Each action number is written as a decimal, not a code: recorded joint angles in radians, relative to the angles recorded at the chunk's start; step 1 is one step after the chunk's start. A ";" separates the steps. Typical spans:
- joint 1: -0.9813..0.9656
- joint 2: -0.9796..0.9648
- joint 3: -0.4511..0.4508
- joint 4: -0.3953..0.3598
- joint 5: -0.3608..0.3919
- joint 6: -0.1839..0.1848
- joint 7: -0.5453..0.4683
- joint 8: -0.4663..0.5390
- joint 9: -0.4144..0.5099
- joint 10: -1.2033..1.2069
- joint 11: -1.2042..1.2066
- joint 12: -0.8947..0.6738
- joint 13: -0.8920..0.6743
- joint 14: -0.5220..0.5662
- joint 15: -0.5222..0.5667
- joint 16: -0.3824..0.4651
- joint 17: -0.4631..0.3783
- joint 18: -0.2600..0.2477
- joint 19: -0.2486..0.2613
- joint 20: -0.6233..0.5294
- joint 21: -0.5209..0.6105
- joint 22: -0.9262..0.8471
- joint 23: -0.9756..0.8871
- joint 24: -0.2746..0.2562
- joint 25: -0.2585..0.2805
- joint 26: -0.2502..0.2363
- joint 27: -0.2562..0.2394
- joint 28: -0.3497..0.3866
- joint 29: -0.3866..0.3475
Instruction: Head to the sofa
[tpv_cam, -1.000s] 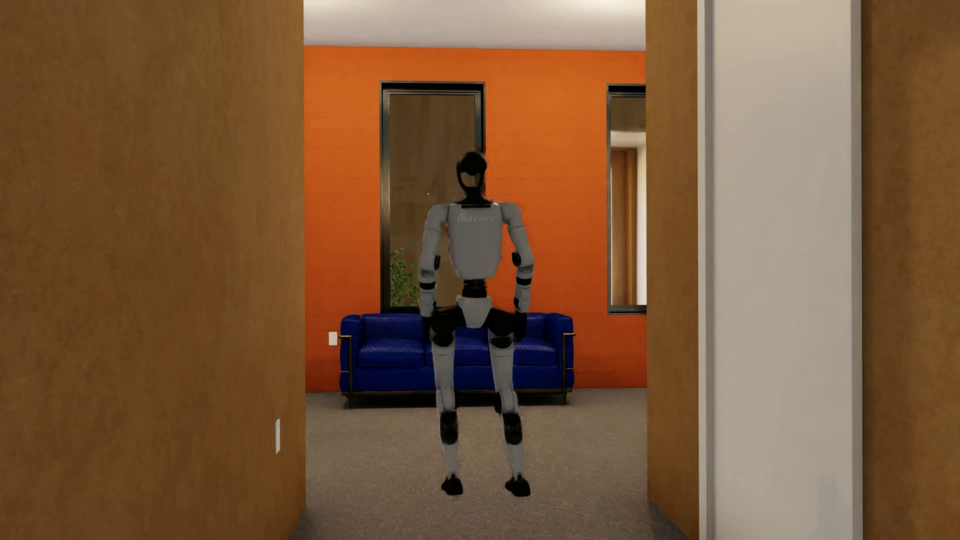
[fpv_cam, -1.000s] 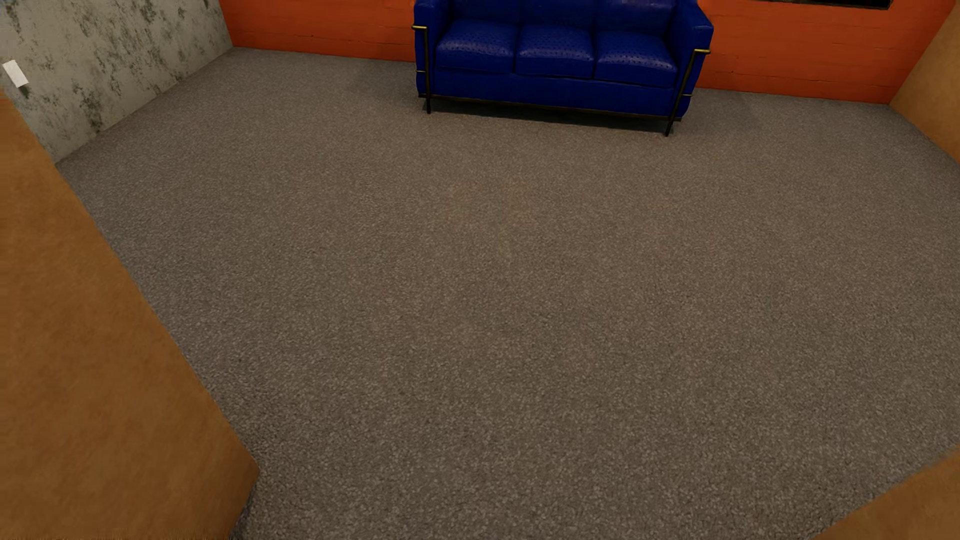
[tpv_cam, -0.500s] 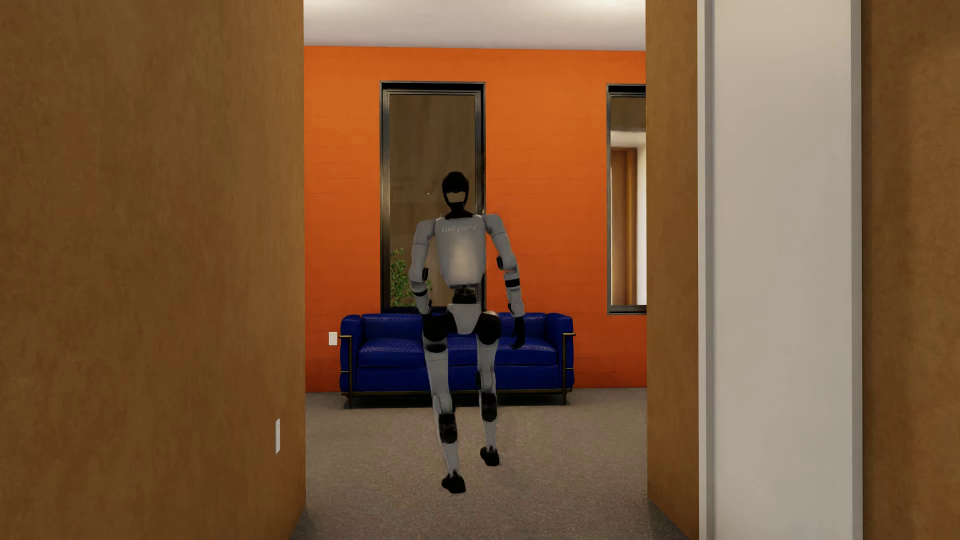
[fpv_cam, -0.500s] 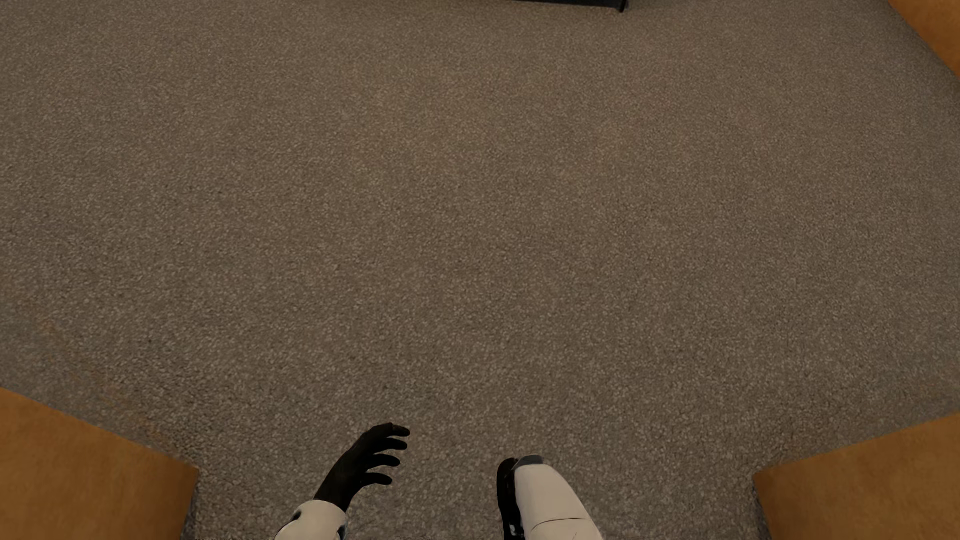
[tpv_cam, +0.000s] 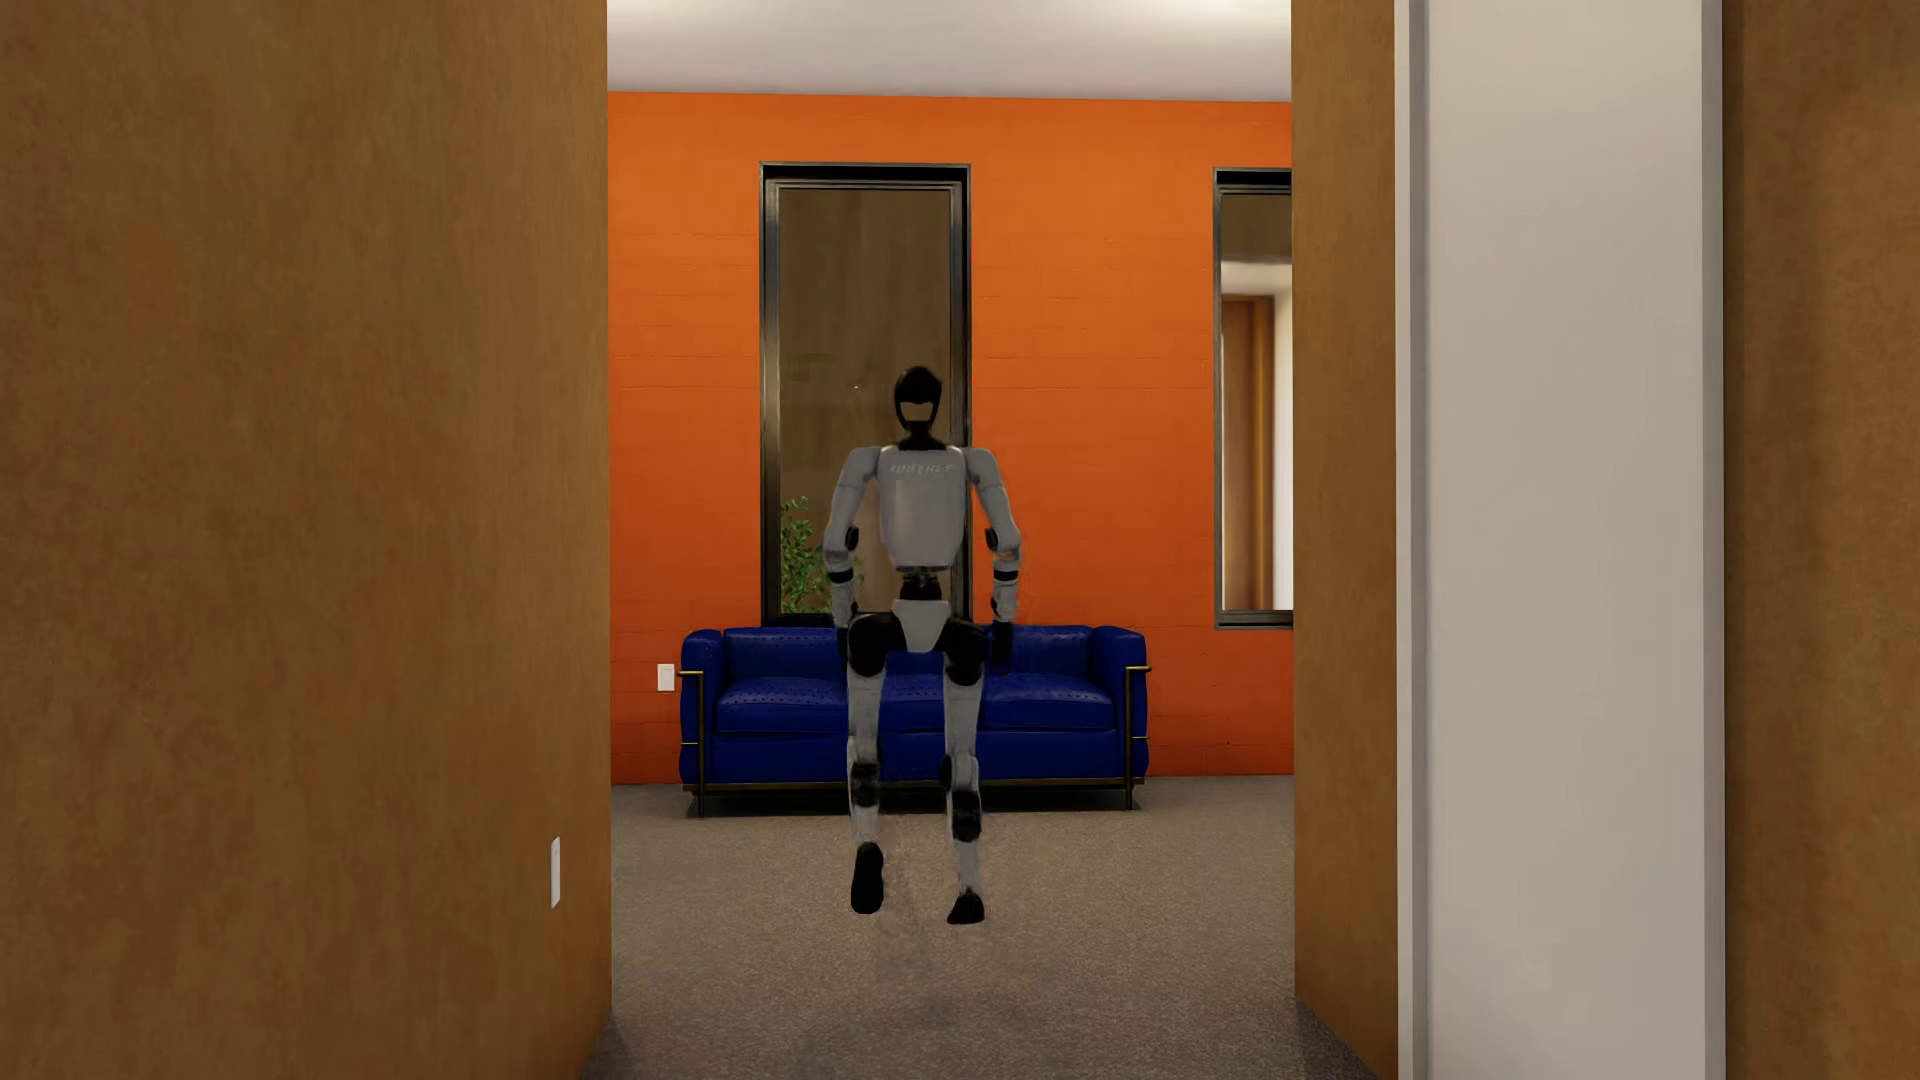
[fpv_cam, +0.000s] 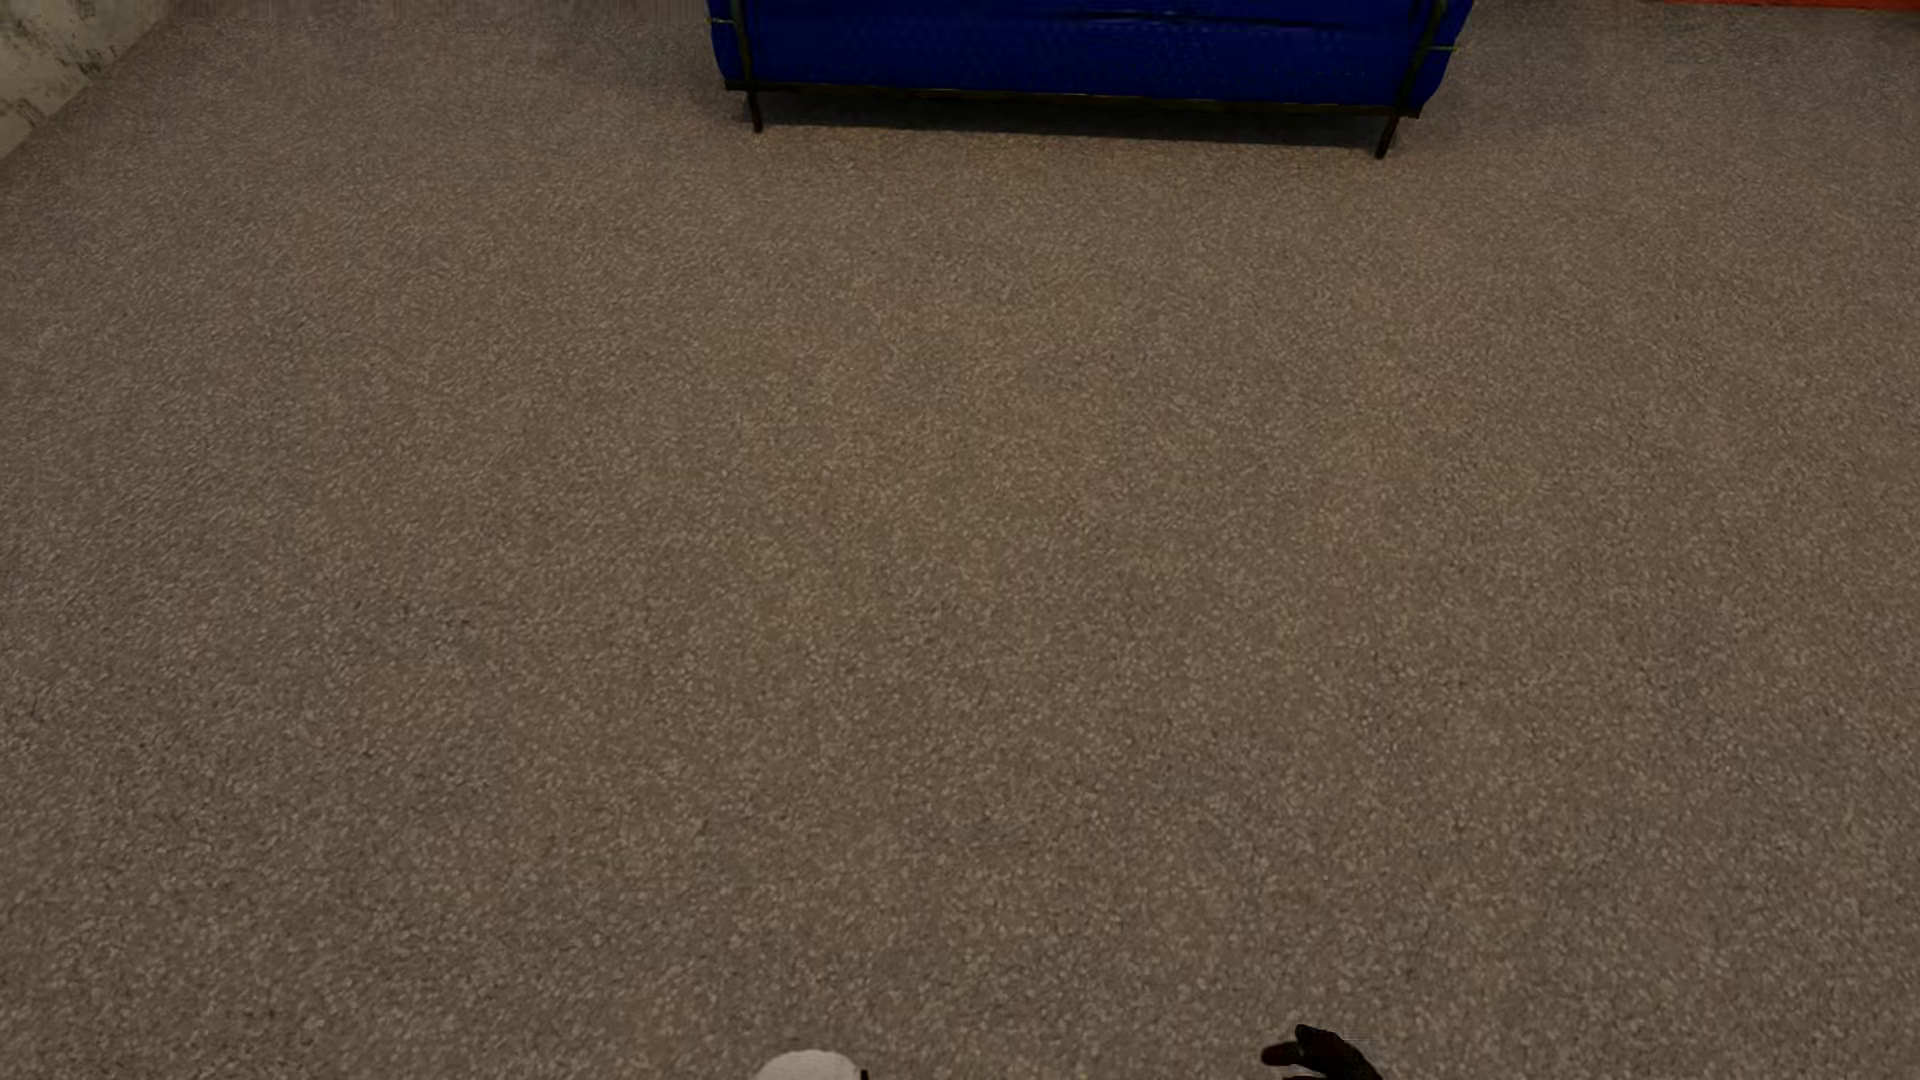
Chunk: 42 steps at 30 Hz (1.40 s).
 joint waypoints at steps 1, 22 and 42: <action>-0.035 0.081 0.029 -0.003 0.001 -0.011 0.000 0.000 -0.004 -0.182 -0.034 0.046 -0.011 0.067 -0.031 0.001 0.005 0.000 0.000 0.033 -0.010 0.042 -0.065 0.000 0.000 0.000 0.000 0.000 0.000; 0.607 -0.334 -0.074 -0.092 -0.152 -0.090 0.000 0.000 -0.039 -0.656 -0.082 -0.054 0.206 -0.244 0.138 -0.027 0.033 0.000 0.000 0.236 -0.048 -0.201 0.416 0.000 0.000 0.000 0.000 0.000 0.000; 0.253 -0.071 -0.021 -0.038 -0.067 -0.023 0.000 0.000 -0.086 -0.729 -0.086 0.085 -0.020 -0.279 0.260 -0.024 0.007 0.000 0.000 0.118 -0.103 0.108 -0.216 0.000 0.000 0.000 0.000 0.000 0.000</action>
